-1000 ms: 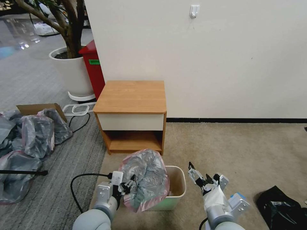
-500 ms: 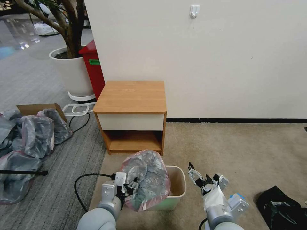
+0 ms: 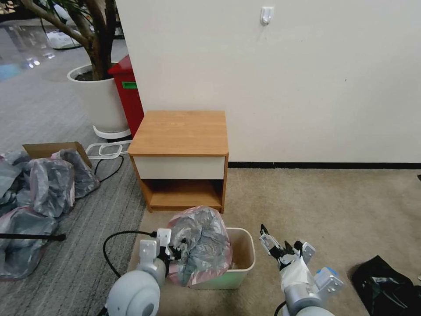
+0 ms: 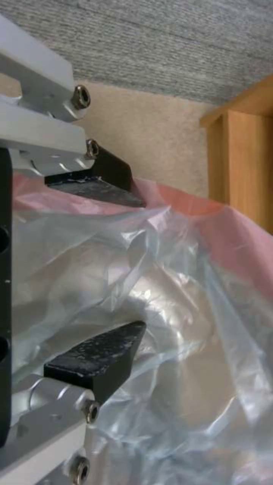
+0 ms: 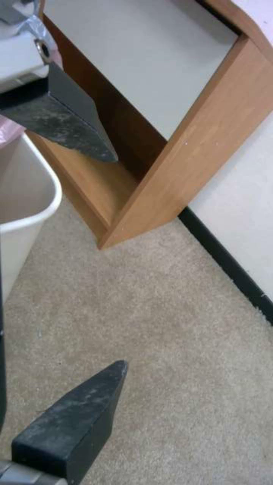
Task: Pick up the garbage bag from the table and place it over the trash can.
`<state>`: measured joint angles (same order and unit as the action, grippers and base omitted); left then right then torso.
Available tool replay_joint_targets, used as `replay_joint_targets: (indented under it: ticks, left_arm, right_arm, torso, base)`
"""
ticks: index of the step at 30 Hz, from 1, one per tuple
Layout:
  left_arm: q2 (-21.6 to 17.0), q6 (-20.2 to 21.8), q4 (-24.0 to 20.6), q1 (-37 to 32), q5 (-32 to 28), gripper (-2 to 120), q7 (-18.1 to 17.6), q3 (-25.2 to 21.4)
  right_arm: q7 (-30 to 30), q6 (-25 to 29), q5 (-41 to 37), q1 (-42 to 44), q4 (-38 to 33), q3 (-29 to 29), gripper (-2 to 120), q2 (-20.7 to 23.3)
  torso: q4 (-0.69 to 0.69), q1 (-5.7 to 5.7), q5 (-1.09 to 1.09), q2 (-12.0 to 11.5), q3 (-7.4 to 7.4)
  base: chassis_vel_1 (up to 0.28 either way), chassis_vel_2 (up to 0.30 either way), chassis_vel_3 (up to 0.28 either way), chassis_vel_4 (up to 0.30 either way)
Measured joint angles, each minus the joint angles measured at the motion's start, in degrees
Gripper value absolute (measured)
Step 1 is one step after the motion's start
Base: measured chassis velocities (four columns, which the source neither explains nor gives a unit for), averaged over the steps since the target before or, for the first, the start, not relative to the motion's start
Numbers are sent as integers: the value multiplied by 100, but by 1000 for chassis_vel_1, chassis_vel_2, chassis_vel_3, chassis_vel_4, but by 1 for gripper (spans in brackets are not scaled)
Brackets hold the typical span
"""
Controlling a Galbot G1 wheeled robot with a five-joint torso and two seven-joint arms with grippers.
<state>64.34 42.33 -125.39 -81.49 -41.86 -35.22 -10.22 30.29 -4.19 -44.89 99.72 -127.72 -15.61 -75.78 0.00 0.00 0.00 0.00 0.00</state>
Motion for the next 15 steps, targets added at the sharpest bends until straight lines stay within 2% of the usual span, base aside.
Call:
replay_joint_targets:
  ticks: [5,15]
  left_arm:
    - [12,-3,169,161,-60,61,-130,180]
    - [46,-11,186,19,-270,61,-442,299]
  right_arm:
    - [4,1,8,-14,35,12,100,-7]
    - [9,-1,8,-97,93,14,100,-18]
  torso:
    - [0,0,0,0,0]
    - [0,0,0,0,0]
  base:
    - [0,0,0,0]
    - [0,0,0,0]
